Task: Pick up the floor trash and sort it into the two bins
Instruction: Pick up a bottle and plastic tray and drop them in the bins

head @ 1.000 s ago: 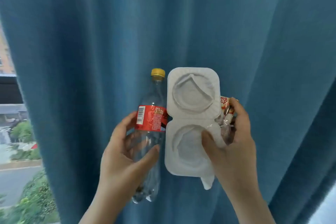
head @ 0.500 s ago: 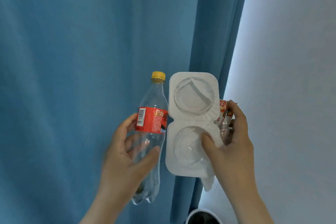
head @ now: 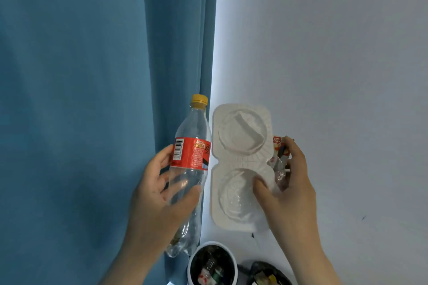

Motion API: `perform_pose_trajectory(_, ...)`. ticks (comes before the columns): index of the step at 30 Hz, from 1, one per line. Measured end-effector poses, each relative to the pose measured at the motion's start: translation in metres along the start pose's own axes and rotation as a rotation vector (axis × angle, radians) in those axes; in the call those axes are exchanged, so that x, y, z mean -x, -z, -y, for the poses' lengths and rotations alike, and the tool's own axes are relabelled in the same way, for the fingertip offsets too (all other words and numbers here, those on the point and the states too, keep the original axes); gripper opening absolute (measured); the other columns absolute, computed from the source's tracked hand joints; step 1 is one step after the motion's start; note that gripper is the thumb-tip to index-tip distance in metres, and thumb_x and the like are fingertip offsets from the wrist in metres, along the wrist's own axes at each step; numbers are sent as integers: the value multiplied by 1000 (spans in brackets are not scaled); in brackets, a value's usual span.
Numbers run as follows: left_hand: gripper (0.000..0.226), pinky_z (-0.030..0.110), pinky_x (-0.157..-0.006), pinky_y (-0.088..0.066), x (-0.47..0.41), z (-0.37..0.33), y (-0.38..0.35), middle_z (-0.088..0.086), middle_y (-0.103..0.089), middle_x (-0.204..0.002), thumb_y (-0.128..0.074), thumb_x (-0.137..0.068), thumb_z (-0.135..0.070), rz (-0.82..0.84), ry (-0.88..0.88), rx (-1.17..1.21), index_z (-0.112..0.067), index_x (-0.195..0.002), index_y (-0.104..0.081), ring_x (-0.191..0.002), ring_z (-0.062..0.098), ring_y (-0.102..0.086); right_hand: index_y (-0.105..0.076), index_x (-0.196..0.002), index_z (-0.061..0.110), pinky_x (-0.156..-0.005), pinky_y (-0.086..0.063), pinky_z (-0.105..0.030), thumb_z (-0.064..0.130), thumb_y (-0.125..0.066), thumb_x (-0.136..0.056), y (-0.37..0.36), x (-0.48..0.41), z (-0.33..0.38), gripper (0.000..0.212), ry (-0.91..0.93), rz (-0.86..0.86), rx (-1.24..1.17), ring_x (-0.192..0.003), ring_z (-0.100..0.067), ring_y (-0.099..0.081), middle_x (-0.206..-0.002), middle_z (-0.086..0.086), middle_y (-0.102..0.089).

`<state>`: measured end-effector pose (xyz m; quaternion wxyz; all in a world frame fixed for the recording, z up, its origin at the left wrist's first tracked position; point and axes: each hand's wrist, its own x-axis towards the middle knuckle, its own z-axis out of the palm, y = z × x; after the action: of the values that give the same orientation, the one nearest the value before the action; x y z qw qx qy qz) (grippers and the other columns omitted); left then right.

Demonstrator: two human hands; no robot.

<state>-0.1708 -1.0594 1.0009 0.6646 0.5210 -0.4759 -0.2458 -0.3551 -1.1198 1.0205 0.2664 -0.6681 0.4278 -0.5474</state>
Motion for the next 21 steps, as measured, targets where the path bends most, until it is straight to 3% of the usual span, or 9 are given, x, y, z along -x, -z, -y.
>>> perform_pose_trajectory(6,71,33,-92,-51,-30,37,-12,-22,-62,-121,-76,-51,-41,87,48,37,-51,-117,-52,-109,3,-63,-34,-115,62,-72,-41,0,11,-72,-77,-9,-5,-29,75,-90,-69,126,-79,7,-53,-105,31,-58)
perform_pose_trajectory(9,73,29,-91,-51,-39,57,-24,-22,-62,-121,-79,-54,-35,127,105,52,-48,-120,-51,-107,2,-64,-35,-127,53,-75,-43,-5,12,-72,-78,-8,-7,-48,74,-142,-84,164,-83,2,-51,-111,26,-58)
perform_pose_trajectory(15,70,16,-81,-54,-64,106,-55,-21,-64,-115,-80,-71,-2,197,187,13,-45,-119,-52,-105,3,-65,-37,-137,40,-80,-43,-3,8,-70,-79,-10,-25,-101,74,-230,-105,193,-97,-3,-57,-118,29,-56)
perform_pose_trajectory(18,72,9,-74,-52,-79,135,-72,-16,-65,-114,-83,-68,-5,206,240,-22,-42,-122,-51,-103,2,-65,-36,-138,39,-86,-45,-17,10,-69,-79,-12,-38,-134,74,-284,-82,208,-95,-7,-55,-122,23,-57)
perform_pose_trajectory(21,72,2,-65,-48,-93,166,-95,-18,-64,-111,-81,-70,-4,212,306,-86,-36,-127,-49,-94,-9,-63,-34,-140,38,-97,-49,-31,10,-69,-79,-12,-55,-174,76,-343,-42,225,-110,-15,-57,-129,19,-55)
